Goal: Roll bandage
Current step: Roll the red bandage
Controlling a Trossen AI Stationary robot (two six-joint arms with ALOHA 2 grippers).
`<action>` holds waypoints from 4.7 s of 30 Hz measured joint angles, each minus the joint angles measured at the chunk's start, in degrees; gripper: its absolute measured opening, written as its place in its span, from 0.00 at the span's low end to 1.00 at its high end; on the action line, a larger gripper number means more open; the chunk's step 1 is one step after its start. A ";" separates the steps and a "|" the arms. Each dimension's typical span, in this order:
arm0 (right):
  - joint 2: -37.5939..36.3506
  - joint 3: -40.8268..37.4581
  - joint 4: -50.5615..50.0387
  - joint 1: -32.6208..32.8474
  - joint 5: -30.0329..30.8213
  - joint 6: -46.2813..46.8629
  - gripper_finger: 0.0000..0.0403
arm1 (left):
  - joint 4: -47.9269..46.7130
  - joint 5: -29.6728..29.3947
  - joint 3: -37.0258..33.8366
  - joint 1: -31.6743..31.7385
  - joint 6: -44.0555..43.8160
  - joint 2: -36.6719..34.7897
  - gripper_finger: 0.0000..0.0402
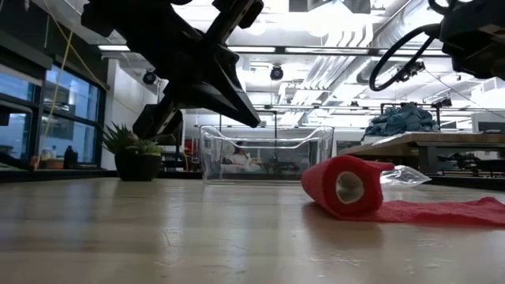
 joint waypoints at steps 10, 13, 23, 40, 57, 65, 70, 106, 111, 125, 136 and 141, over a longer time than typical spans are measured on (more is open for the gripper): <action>0.00 0.00 -0.43 -3.59 -2.65 -6.26 0.00 | -8.04 0.50 1.11 0.00 -3.23 1.28 0.00; 0.00 0.00 -0.91 -4.48 -2.87 -7.78 0.00 | -13.92 1.78 3.66 -0.21 -1.37 2.45 0.00; -3.69 -2.24 -3.01 -3.59 -6.20 -8.61 0.00 | -14.95 -2.52 8.47 -0.99 9.17 4.08 0.00; -26.00 -24.37 10.01 2.14 -1.41 6.79 0.00 | -20.83 -0.40 15.74 -0.58 15.57 12.94 0.00; -11.58 -24.26 31.42 1.41 -1.99 5.54 0.00 | -20.27 4.44 24.28 0.76 18.92 19.48 0.00; -12.44 -20.09 22.89 1.60 0.18 5.32 0.00 | -7.42 8.18 24.24 0.74 18.51 19.54 0.00; -15.30 -16.40 11.86 1.62 2.24 4.68 0.00 | 3.05 7.26 26.34 1.79 23.80 19.50 0.00; -19.10 -12.33 -3.89 2.09 3.07 3.16 0.00 | -21.71 6.74 28.23 3.47 42.12 21.60 0.00; -19.10 -12.33 -4.31 2.09 2.61 3.13 0.00 | -16.16 8.05 33.42 3.53 47.32 21.58 0.00; -19.10 -12.35 -4.75 2.09 2.45 3.29 0.00 | -33.51 4.77 45.78 1.33 58.70 21.51 0.00; -19.12 -12.37 -5.11 2.09 2.48 3.22 0.00 | -36.34 9.11 35.35 7.45 55.48 21.89 0.00; -19.12 -12.37 -5.15 2.09 2.48 3.30 0.00 | -34.01 12.90 35.34 9.71 56.65 23.10 0.00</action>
